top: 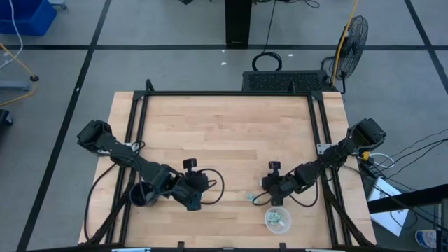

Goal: Pick and place items into bin
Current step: Put the stevia packet into the bottom transparent bin, then put the stevia packet into the top transparent bin

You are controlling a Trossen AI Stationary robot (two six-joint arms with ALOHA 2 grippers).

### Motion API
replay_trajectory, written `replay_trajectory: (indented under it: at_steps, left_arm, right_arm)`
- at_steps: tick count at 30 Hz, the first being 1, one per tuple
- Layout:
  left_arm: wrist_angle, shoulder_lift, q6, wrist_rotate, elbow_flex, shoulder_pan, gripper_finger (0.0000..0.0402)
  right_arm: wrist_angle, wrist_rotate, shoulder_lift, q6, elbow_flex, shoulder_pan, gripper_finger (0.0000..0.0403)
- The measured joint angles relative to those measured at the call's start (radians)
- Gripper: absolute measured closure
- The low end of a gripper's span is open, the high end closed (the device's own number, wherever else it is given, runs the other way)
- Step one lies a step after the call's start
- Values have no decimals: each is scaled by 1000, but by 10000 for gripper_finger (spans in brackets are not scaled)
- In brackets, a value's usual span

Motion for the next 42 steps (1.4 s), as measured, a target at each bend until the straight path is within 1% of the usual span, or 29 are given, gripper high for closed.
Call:
replay_trajectory:
  at_steps: [3,4,9,13,16,20,23,27,29,31,35,37,42]
  left_arm:
    - [0,0,0,1,0,0,289]
    - [0,0,0,1,0,0,289]
    - [1,0,-5,2,0,0,289]
    - [1,0,-5,3,0,0,289]
    - [2,0,-5,3,-1,0,289]
    - [3,0,-11,3,-1,0,289]
    - [2,0,-27,4,-1,0,289]
    - [3,0,-25,3,-1,0,289]
    - [3,0,-23,3,-1,0,289]
    - [3,0,-23,-1,-1,0,289]
    - [3,0,-23,-5,-1,0,289]
    - [4,0,-23,-5,-1,0,289]
    - [5,0,-23,-5,-1,0,289]
  right_arm:
    - [19,-5,-16,-29,-2,0,388]
    - [32,-7,-22,-49,-4,0,395]
    - [79,3,-43,-115,0,6,399]
    - [62,2,-70,-129,42,33,401]
    - [48,3,-100,-135,99,76,402]
    - [-17,0,-110,-76,192,162,402]
    - [-79,-1,-109,7,240,240,402]
    - [-169,-16,-108,201,251,324,402]
    - [-169,-30,-99,287,245,348,402]
    - [-168,-34,-85,335,240,368,402]
    - [-120,-36,-48,346,239,379,400]
    - [-105,-55,-37,348,239,377,395]
    - [-100,-78,-29,373,239,372,363]
